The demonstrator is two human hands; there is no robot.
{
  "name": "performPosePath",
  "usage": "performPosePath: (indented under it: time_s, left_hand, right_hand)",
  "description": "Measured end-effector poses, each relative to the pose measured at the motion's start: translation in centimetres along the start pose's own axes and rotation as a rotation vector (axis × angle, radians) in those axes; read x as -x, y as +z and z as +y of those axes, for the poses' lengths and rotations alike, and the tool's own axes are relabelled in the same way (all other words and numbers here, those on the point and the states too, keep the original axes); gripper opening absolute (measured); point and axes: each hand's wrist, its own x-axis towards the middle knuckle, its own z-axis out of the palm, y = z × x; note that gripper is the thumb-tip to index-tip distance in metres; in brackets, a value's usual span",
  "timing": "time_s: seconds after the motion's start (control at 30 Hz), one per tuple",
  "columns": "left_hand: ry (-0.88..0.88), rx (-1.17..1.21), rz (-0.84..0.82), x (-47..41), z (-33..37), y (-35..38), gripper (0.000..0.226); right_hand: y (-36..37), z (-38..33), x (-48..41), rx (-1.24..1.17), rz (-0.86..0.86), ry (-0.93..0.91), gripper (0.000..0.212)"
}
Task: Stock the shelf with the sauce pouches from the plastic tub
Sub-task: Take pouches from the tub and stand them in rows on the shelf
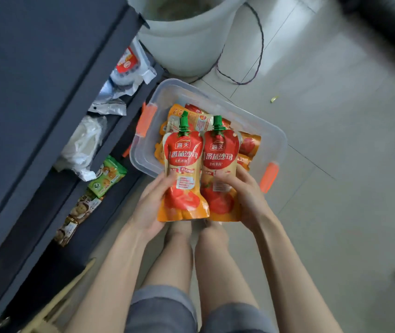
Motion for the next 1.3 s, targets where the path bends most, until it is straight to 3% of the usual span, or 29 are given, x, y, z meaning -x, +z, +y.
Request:
performPosePath:
  time_s: [0.1, 0.23, 0.57, 0.67, 1.03, 1.2, 1.3]
  left_hand:
    - [0.135, -0.049, -0.034, 4.4, -0.2, -0.2, 0.045]
    - [0.335, 0.007, 0.017, 10.8, -1.6, -0.1, 0.045]
    - [0.679, 0.139, 0.467, 26.6, -5.2, -3.6, 0.042]
    - [0.759, 0.172, 0.56, 30.2, -5.4, -5.5, 0.05]
    - [1.078, 0.236, 0.766, 43.4, -5.7, -17.2, 0.033]
    - [1.154, 0.252, 0.784, 48.9, -5.2, -24.3, 0.013]
    - [1.185, 0.212, 0.789, 52.0, -4.3, -29.0, 0.017]
  right_hand:
    - [1.2, -1.0, 3.5, 0.17, -0.098, -0.064, 0.052]
    - [2.3, -2.1, 8.1, 0.294, -0.184, -0.157, 0.042]
    - [10.6, -3.6, 19.7, 0.566, -0.555, -0.286, 0.026]
    - [14.3, -3.7, 22.2, 0.661, -0.667, -0.33, 0.025]
    - [31.2, 1.4, 31.1, 0.799, -0.961, -0.53, 0.034]
    - [38.7, 5.9, 35.2, 0.789, -0.995, -0.638, 0.035]
    - [43.0, 8.5, 37.2, 0.775, -1.004, -0.721, 0.031]
